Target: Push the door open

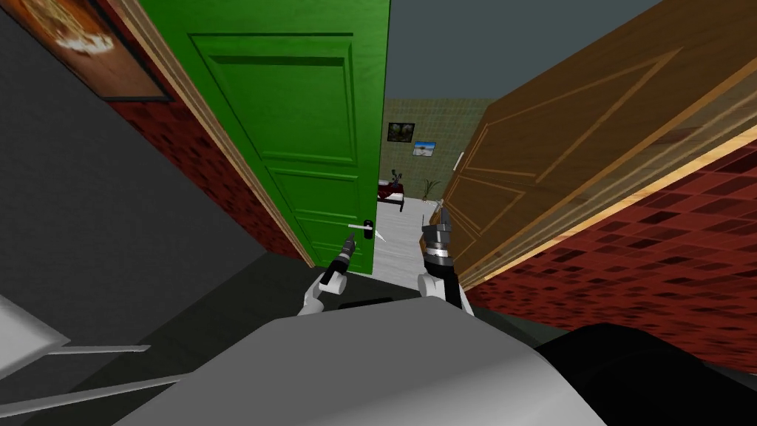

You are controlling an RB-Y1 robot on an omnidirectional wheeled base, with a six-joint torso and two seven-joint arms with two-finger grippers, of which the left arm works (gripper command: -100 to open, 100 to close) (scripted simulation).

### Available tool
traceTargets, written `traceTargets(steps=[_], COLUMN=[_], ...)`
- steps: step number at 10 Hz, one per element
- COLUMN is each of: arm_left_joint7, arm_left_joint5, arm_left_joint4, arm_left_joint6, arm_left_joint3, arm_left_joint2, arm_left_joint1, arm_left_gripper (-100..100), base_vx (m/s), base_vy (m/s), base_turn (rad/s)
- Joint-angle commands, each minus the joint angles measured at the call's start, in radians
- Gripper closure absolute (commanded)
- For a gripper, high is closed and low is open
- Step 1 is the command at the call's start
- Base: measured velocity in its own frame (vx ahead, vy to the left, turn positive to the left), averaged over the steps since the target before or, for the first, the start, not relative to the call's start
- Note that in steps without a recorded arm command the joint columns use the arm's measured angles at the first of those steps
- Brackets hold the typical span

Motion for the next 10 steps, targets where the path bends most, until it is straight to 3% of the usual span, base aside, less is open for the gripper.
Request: traceTargets(steps=[1,7,8,10], arm_left_joint7=[0.001,0.004,0.004,0.004], arm_left_joint5=[-0.002,-0.007,-0.007,-0.007], arm_left_joint4=[0.015,0.048,0.048,0.048], arm_left_joint6=[-0.006,-0.018,-0.018,-0.018], arm_left_joint3=[0.007,0.023,0.023,0.023], arm_left_joint2=[-0.005,-0.018,-0.018,-0.018], arm_left_joint1=[-0.007,-0.023,-0.023,-0.023], arm_left_gripper=[-100,-100,100,100], base_vx=[0.193,0.185,-0.013,-0.028], base_vy=[-0.089,-0.045,0.003,0.007], base_turn=[-0.039,-0.027,0.006,-0.003])
